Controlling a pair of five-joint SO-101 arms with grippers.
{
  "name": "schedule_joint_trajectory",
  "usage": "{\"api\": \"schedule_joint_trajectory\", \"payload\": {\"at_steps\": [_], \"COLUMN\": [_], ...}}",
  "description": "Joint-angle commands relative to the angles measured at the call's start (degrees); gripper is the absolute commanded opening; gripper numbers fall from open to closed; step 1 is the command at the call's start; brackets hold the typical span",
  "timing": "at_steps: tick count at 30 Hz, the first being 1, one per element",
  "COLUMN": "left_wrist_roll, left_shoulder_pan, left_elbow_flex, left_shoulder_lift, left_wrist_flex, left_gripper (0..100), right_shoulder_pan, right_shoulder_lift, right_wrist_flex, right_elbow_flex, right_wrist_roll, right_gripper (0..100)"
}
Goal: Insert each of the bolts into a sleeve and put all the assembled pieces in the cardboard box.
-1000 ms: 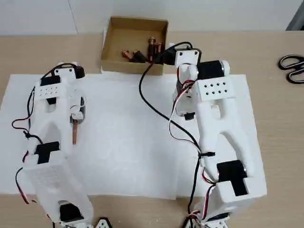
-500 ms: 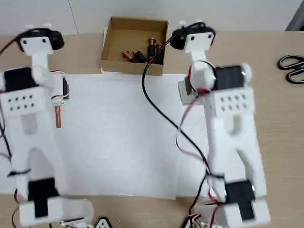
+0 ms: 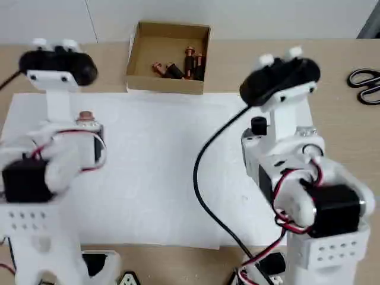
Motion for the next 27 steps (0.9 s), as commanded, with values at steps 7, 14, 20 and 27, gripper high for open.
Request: {"api": "schedule_joint_trajectory", "payload": {"at_steps": [7,14,20,27], "left_wrist_roll": [19.3,23.6,23.6,23.6], "left_shoulder_pan": [5.0,5.1,6.3,12.0], "left_elbow_flex": [17.5,30.8,36.4,41.2], "left_shoulder_lift": [-15.6,-22.2,-25.7,-28.6], "left_wrist_flex": [-23.0,-35.0,-39.5,-44.1], "left_gripper": [1,1,1,1], "right_shoulder_pan": [-1.3,-10.2,-17.0,-22.2], "right_shoulder_lift": [-8.8,-16.6,-25.4,-32.7], "right_wrist_flex": [-27.9,-37.3,-48.1,-54.1], "right_elbow_flex": [33.6,46.0,59.3,69.1], "right_wrist_roll": [0.4,0.1,0.2,-2.3], "right_gripper": [0.3,0.4,0.4,0.4]}}
